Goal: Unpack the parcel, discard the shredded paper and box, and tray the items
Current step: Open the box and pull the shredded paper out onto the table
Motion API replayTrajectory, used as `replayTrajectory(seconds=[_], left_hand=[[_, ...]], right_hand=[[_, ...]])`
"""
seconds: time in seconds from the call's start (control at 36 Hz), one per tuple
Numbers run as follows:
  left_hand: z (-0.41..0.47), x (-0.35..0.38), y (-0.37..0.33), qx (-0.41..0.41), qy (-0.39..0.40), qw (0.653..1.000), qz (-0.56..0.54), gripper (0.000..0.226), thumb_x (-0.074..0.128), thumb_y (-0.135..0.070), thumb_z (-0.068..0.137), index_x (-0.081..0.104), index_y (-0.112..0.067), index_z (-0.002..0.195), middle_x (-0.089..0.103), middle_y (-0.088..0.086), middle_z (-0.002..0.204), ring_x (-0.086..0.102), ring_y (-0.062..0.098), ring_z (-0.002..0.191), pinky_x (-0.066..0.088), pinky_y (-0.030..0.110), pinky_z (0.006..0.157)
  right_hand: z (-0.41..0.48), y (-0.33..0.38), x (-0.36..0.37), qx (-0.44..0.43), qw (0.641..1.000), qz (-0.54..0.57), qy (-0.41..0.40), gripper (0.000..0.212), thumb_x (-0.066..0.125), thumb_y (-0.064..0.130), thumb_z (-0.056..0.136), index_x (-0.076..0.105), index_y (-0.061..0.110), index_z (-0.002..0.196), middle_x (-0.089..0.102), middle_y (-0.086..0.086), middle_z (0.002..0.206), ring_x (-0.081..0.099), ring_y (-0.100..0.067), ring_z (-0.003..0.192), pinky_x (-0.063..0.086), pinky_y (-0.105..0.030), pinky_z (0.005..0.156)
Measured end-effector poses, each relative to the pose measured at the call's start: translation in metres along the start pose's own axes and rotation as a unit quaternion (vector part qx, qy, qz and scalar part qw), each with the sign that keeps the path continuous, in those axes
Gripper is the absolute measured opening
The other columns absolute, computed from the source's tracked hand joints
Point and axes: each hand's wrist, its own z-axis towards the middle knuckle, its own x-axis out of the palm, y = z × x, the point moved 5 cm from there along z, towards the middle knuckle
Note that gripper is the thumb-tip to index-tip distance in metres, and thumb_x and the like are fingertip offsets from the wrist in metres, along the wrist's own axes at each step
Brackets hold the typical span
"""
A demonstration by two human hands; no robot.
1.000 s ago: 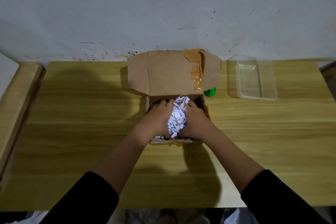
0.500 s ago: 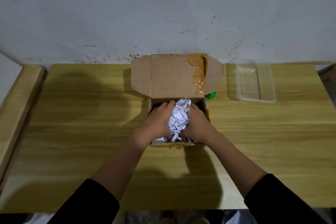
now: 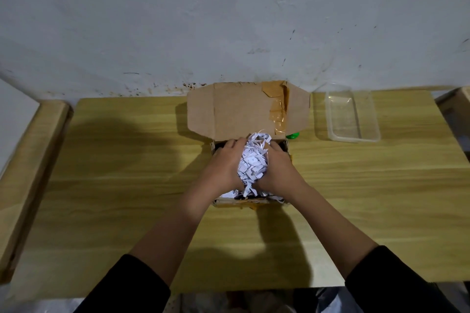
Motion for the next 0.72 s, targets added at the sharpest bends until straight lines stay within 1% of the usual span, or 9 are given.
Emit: replayTrajectory(seconds=[0.17, 0.28, 0.33, 0.5, 0.61, 0.72], left_hand=[[-0.006, -0.006, -0.009, 0.01, 0.002, 1.0, 0.004, 0.109, 0.082, -0.008, 0.055, 0.019, -0.017, 0.144, 0.037, 0.007, 0.137, 0.04, 0.032, 0.124, 0.04, 0.046, 0.098], [-0.009, -0.014, -0.015, 0.022, -0.011, 0.999, 0.028, 0.11, 0.082, -0.008, 0.057, 0.018, -0.019, 0.145, 0.038, 0.005, 0.136, 0.04, 0.029, 0.124, 0.042, 0.039, 0.093], [-0.012, -0.018, -0.019, 0.028, -0.015, 0.999, 0.031, 0.109, 0.082, -0.008, 0.057, 0.018, -0.02, 0.145, 0.038, 0.003, 0.136, 0.039, 0.028, 0.125, 0.042, 0.038, 0.093], [-0.019, -0.03, -0.028, 0.044, -0.023, 0.998, 0.024, 0.103, 0.081, -0.006, 0.056, 0.025, -0.02, 0.141, 0.043, 0.004, 0.128, 0.043, 0.028, 0.12, 0.045, 0.04, 0.09], [-0.021, -0.037, -0.034, 0.047, -0.022, 0.998, 0.032, 0.104, 0.084, -0.011, 0.053, 0.026, -0.021, 0.139, 0.044, 0.004, 0.126, 0.046, 0.031, 0.117, 0.045, 0.045, 0.092], [-0.026, -0.046, -0.046, 0.055, -0.026, 0.997, 0.043, 0.107, 0.085, -0.009, 0.053, 0.024, -0.019, 0.141, 0.041, 0.006, 0.131, 0.045, 0.031, 0.12, 0.042, 0.045, 0.097]], right_hand=[[-0.005, 0.004, -0.005, -0.004, 1.0, -0.004, -0.023, 0.071, 0.07, 0.029, 0.066, 0.045, 0.024, 0.132, 0.048, 0.002, 0.136, 0.035, -0.022, 0.129, 0.036, -0.048, 0.103], [-0.009, 0.009, -0.013, -0.019, 0.999, 0.001, -0.044, 0.071, 0.072, 0.028, 0.065, 0.047, 0.021, 0.131, 0.046, 0.003, 0.139, 0.033, -0.023, 0.133, 0.035, -0.05, 0.103], [-0.011, 0.013, -0.018, -0.019, 0.999, 0.005, -0.05, 0.072, 0.073, 0.027, 0.065, 0.046, 0.02, 0.132, 0.046, 0.002, 0.139, 0.033, -0.023, 0.133, 0.033, -0.05, 0.105], [-0.013, 0.019, -0.027, -0.02, 0.998, -0.012, -0.055, 0.072, 0.068, 0.036, 0.064, 0.046, 0.024, 0.132, 0.048, 0.002, 0.137, 0.034, -0.022, 0.131, 0.034, -0.046, 0.105], [-0.016, 0.025, -0.037, -0.019, 0.998, -0.034, -0.054, 0.07, 0.069, 0.035, 0.065, 0.046, 0.025, 0.131, 0.048, 0.002, 0.135, 0.035, -0.022, 0.129, 0.036, -0.044, 0.104], [-0.022, 0.033, -0.051, -0.022, 0.997, -0.02, -0.07, 0.07, 0.072, 0.032, 0.064, 0.047, 0.024, 0.129, 0.05, 0.003, 0.132, 0.037, -0.022, 0.128, 0.038, -0.044, 0.102]])
